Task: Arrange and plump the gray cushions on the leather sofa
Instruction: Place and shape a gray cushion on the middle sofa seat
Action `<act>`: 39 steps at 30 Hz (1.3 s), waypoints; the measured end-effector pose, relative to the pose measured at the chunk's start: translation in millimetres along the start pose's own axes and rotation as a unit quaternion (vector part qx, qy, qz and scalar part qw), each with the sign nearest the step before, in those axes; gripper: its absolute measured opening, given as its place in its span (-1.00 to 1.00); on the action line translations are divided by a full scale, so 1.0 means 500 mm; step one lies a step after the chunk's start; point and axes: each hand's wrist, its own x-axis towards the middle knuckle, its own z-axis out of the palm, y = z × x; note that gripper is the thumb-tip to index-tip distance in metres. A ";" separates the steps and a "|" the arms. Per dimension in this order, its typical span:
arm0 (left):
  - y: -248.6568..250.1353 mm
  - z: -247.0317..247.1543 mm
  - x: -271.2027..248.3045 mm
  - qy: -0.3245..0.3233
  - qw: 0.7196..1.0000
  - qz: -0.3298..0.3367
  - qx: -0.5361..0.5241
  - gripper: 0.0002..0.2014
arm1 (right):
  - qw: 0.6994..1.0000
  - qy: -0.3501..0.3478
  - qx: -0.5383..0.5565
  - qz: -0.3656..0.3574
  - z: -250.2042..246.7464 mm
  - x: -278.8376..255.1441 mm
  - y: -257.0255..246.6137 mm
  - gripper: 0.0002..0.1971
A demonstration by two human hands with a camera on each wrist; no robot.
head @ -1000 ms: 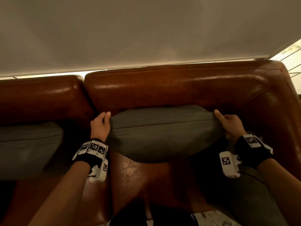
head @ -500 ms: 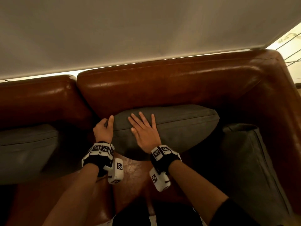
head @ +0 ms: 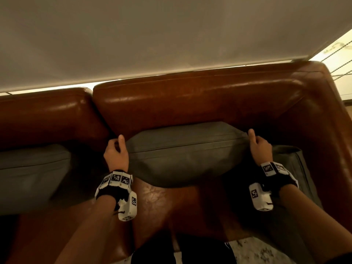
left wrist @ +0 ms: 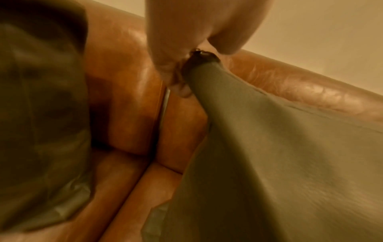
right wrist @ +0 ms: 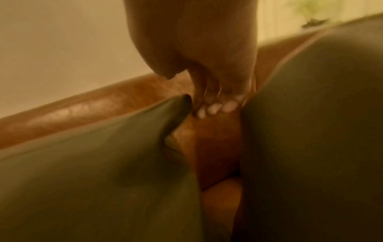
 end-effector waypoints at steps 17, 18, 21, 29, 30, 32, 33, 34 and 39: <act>0.079 0.059 -0.073 0.080 0.973 0.100 0.191 -0.60 | 1.000 0.013 0.000 -0.007 0.004 -0.019 -0.043 -0.54; 0.125 0.095 -0.117 0.054 0.958 0.201 0.196 -0.57 | 1.000 0.019 -0.007 -0.011 0.007 -0.020 -0.042 -0.54; 0.245 0.218 -0.257 -0.247 0.863 0.400 0.185 -0.43 | 0.999 0.028 -0.024 -0.028 0.011 -0.024 -0.036 -0.54; -0.063 0.073 -0.030 -0.110 0.866 0.284 0.397 -0.50 | 1.000 -0.006 -0.021 -0.022 -0.009 -0.020 -0.024 -0.53; -0.100 0.020 -0.006 -0.063 0.899 0.190 0.389 -0.50 | 1.000 -0.002 -0.008 -0.030 -0.008 -0.027 -0.033 -0.54; -0.118 -0.049 0.003 -0.017 0.949 0.011 0.314 -0.50 | 0.999 0.006 0.024 -0.027 -0.010 -0.041 -0.045 -0.53; -0.114 -0.059 -0.009 -0.022 0.963 -0.028 0.265 -0.49 | 0.999 0.007 0.035 -0.017 -0.013 -0.047 -0.045 -0.51; -0.104 -0.059 -0.025 -0.042 0.973 -0.026 0.223 -0.48 | 0.999 0.007 0.044 -0.005 -0.017 -0.053 -0.042 -0.49; -0.052 -0.031 -0.065 -0.078 0.995 -0.030 0.047 -0.50 | 0.998 0.032 0.056 0.014 -0.023 -0.079 -0.031 -0.51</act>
